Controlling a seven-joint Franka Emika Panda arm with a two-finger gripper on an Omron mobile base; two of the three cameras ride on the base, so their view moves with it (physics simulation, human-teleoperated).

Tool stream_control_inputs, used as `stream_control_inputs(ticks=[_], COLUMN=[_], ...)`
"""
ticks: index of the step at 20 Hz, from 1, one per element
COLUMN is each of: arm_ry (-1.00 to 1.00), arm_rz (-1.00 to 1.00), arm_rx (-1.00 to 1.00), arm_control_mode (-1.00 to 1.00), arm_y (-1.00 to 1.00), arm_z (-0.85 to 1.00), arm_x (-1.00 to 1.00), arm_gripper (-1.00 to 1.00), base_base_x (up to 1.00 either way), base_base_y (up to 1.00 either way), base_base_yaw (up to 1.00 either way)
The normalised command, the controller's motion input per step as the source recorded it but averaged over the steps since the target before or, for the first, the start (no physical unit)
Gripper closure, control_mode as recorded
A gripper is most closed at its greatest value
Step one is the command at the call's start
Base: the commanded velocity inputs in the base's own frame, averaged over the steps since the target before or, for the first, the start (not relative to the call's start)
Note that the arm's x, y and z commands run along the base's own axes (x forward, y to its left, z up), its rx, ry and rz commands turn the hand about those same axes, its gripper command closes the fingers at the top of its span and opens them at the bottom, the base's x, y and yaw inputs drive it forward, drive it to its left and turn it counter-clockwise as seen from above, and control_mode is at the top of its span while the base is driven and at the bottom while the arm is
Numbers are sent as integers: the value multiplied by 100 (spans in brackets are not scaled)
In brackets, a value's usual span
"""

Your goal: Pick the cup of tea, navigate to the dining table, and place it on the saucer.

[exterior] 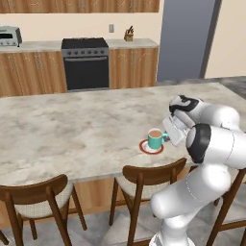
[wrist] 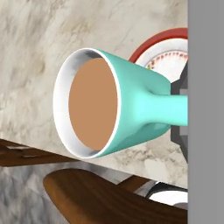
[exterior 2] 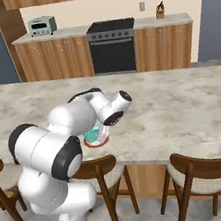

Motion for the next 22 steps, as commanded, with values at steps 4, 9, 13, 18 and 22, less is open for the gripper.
stream_control_inputs(ticks=[4, 9, 13, 18, 22], arm_ry=[0, 0, 0, 0, 0], arm_rz=[4, 4, 2, 1, 0], arm_rx=[-1, -1, -2, -2, -1], arm_control_mode=[-100, -100, -100, -100, -100], arm_y=[0, 0, 3, 0, 0], arm_z=[-6, -15, -14, -14, -9], arm_x=[11, 7, 12, 12, 16], arm_gripper=[100, 100, 100, 100, 100], base_base_x=[0, 0, 0, 0, 0], base_base_y=[0, 0, 0, 0, 0], base_base_yaw=[0, 0, 0, 0, 0])
